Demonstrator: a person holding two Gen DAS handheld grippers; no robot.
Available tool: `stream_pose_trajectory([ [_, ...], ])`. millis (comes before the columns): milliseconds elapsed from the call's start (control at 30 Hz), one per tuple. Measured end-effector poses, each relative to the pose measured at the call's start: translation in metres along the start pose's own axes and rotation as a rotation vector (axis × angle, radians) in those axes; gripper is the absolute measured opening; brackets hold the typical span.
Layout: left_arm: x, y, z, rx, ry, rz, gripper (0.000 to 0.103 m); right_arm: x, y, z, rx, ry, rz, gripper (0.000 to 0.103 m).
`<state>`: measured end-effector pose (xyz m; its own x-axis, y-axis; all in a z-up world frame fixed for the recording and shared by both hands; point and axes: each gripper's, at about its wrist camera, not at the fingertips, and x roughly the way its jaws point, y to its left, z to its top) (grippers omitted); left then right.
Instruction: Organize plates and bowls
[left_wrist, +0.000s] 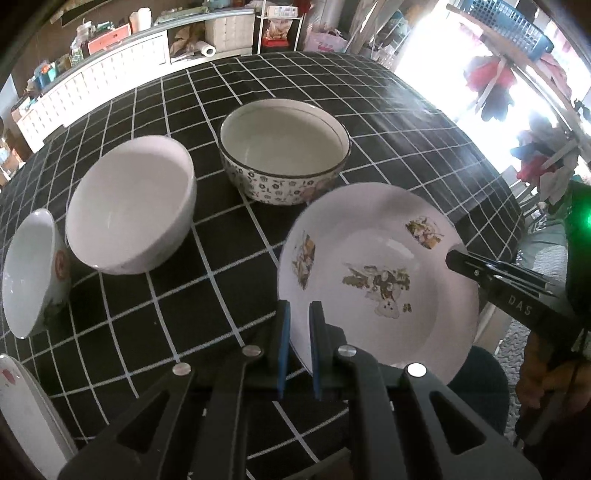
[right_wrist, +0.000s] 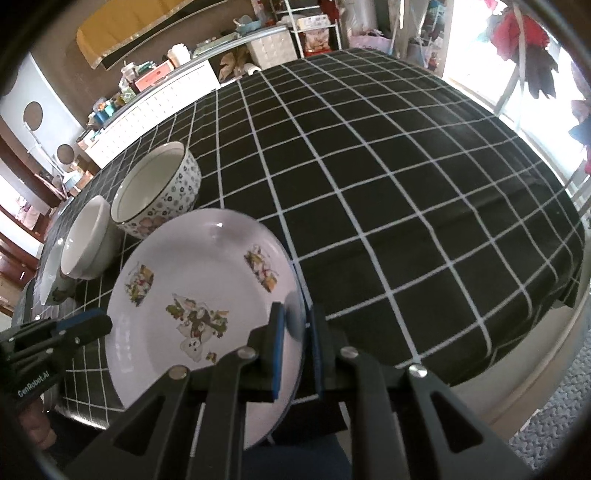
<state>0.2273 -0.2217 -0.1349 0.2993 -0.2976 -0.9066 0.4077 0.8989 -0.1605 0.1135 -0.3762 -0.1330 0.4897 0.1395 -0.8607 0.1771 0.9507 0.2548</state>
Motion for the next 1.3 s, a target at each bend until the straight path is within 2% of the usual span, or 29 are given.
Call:
stream_pose_trajectory([
  [133,0.002,0.005,-0.002,-0.019,0.012,0.009,0.010,0.001,0.000,0.001,-0.009,0.001,0.003,0.017],
  [200,0.005,0.005,-0.004,-0.012,0.024,-0.003,0.019,0.002,0.001,0.000,-0.014,0.004,0.001,0.017],
  [233,0.007,0.006,-0.004,-0.014,0.033,0.000,0.019,0.003,0.002,0.000,-0.016,0.003,-0.001,0.017],
  [433,0.016,0.007,-0.004,-0.024,0.031,0.006,0.019,0.001,0.006,-0.001,-0.039,-0.005,-0.021,0.017],
  [500,0.016,0.005,-0.006,-0.013,0.026,-0.002,0.012,0.001,0.009,-0.001,-0.051,-0.005,-0.031,0.017],
  [633,0.014,0.006,-0.008,-0.009,0.019,0.027,0.012,0.002,0.019,-0.003,-0.091,-0.002,-0.050,0.017],
  [900,0.004,0.032,-0.025,-0.061,0.010,0.050,0.012,0.003,0.048,-0.014,-0.163,0.026,-0.043,0.017],
  [1300,-0.032,0.102,-0.080,-0.203,0.003,0.105,0.012,0.013,0.122,-0.031,-0.317,0.072,-0.001,0.017],
])
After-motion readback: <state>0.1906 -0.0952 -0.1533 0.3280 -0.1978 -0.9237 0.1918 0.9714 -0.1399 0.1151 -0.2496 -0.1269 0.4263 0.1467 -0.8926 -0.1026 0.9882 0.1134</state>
